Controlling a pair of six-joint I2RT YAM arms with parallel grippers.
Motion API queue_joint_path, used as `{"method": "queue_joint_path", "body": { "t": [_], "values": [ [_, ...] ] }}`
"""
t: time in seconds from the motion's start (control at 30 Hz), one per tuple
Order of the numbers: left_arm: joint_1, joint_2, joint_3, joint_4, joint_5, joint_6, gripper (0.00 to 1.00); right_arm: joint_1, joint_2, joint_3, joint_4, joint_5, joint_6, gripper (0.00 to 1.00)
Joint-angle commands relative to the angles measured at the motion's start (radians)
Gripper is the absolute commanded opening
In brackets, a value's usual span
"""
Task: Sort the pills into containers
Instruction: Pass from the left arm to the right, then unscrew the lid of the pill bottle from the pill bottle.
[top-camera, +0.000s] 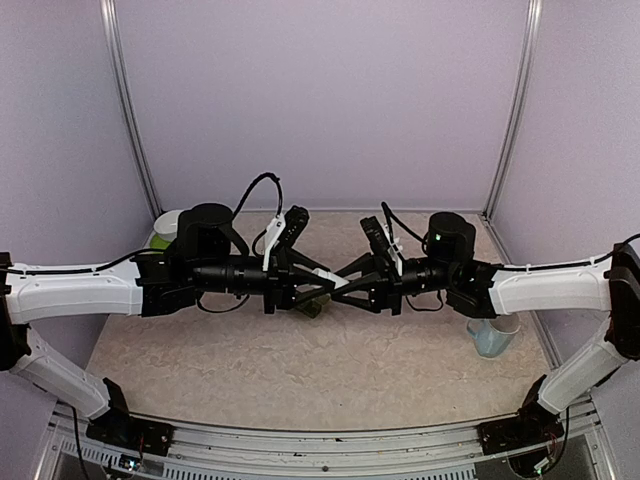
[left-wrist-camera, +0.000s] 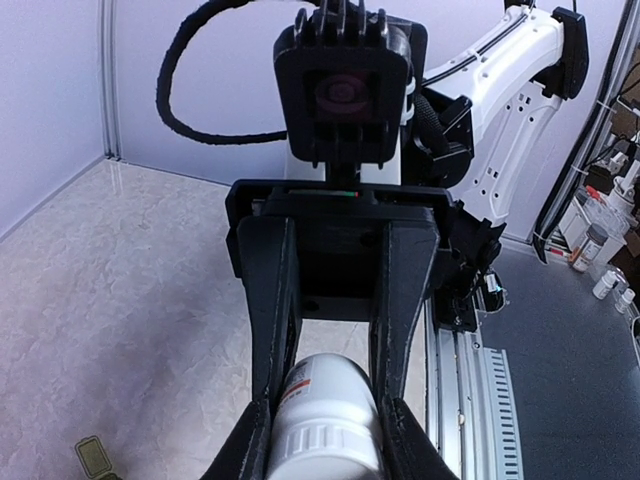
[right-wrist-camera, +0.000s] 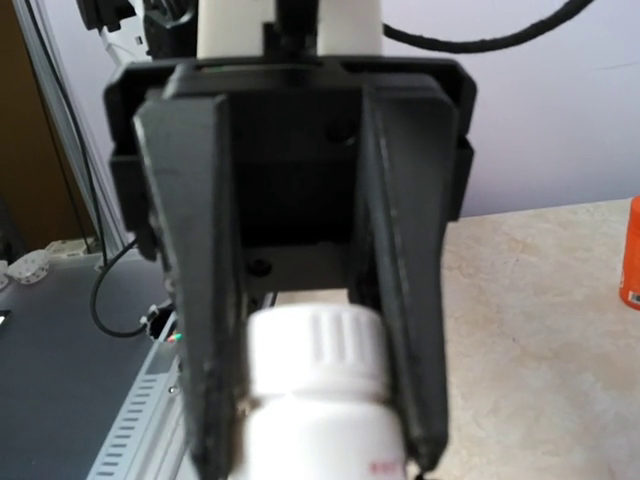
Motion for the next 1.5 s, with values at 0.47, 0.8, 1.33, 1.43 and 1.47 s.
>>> {"method": "queue_joint_path", "body": {
  "t": [0.47,0.8,1.33,1.43,1.47],
  "values": [
    [0.013,-0.213,-0.227,0.256,0.064,0.150,0.99,-0.015,0.000,0.054,-0.050,-0.102,0.037,0.11],
    [0.032,-0.142,-0.163,0.211,0.145,0.250,0.61,-0.017,0.045,0.098,-0.081,-0.171,0.081,0.11],
    [0.037,-0.102,-0.136,0.187,0.159,0.250,0.35,-0.017,0.058,0.108,-0.095,-0.195,0.094,0.12],
    [0.037,-0.093,-0.130,0.189,0.154,0.241,0.33,-0.017,0.059,0.108,-0.094,-0.198,0.095,0.12],
    [0.037,-0.090,-0.128,0.186,0.152,0.241,0.38,-0.017,0.058,0.108,-0.092,-0.200,0.094,0.12]
  ]
}}
